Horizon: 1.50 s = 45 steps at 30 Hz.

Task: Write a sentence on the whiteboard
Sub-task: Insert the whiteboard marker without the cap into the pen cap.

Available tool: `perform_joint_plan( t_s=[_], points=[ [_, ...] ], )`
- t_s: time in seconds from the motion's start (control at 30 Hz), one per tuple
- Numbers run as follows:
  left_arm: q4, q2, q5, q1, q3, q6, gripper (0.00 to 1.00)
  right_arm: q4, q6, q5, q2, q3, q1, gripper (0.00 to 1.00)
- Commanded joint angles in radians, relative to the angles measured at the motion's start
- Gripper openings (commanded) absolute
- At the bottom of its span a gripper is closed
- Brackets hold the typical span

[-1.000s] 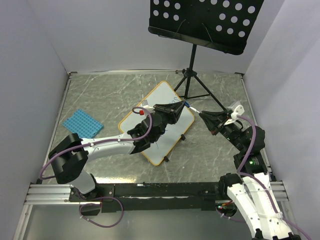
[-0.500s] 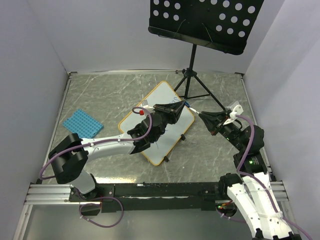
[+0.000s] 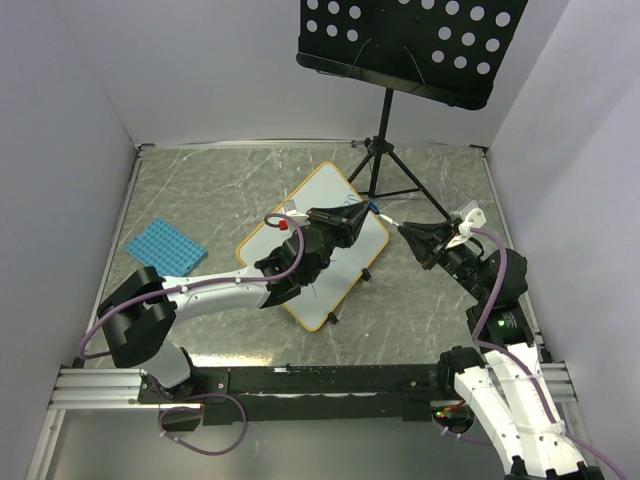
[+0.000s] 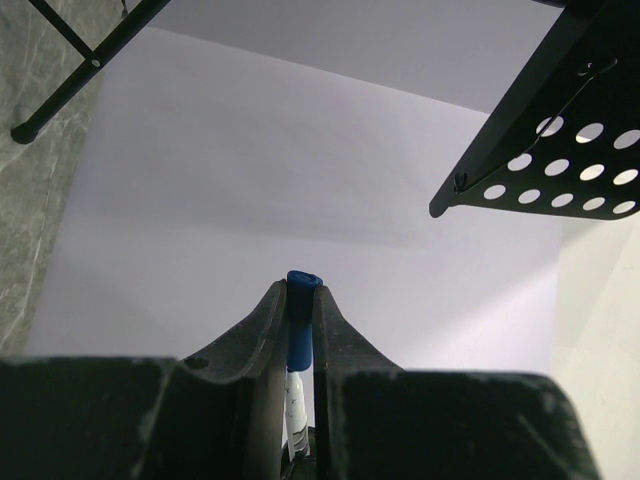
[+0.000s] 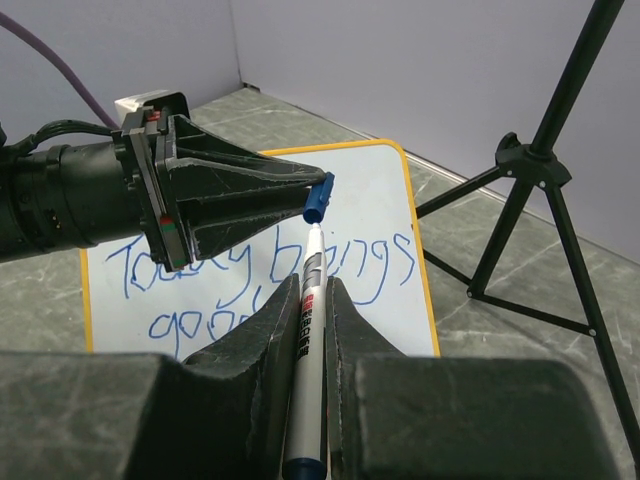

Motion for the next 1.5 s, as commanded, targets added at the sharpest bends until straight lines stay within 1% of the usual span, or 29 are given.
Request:
perform_joint_plan(
  t_s=[0.0,0.37,0.4,0.6,0.8,0.9,1.0,1.1,1.2,1.3,1.47],
  points=[
    [0.074,-0.012,0.015,-0.008,0.032,-0.040,0.07,0.036,-0.010,0.019,0.011,-0.003,0.008,0.00],
    [0.067,0.020,0.016,-0.026,0.063,-0.045,0.07,0.058,-0.010,0.030,0.038,0.007,0.016,0.00],
    [0.062,0.023,0.016,-0.028,0.067,-0.041,0.07,0.059,-0.036,0.032,0.038,0.004,0.014,0.00],
    [0.050,0.054,0.009,-0.051,0.102,-0.043,0.06,0.081,-0.061,0.061,0.053,-0.010,0.022,0.00],
    [0.062,0.080,-0.025,-0.075,0.136,-0.060,0.06,0.120,-0.125,0.088,0.061,-0.036,0.040,0.00],
    [0.080,0.100,-0.030,-0.080,0.167,-0.058,0.06,0.149,-0.186,0.096,0.064,-0.062,0.063,0.00],
    [0.090,0.128,-0.028,-0.091,0.210,-0.037,0.06,0.176,-0.238,0.110,0.065,-0.090,0.089,0.00],
    [0.100,0.157,-0.010,-0.111,0.254,-0.011,0.05,0.193,-0.255,0.137,0.073,-0.099,0.109,0.00],
    [0.111,0.171,0.004,-0.134,0.267,0.005,0.04,0.197,-0.231,0.157,0.090,-0.090,0.109,0.00],
    [0.130,0.163,-0.001,-0.157,0.244,0.006,0.04,0.206,-0.184,0.165,0.079,-0.090,0.106,0.00],
    [0.160,0.119,-0.021,-0.171,0.150,-0.003,0.06,0.182,-0.098,0.150,0.042,-0.089,0.092,0.00]
  ],
)
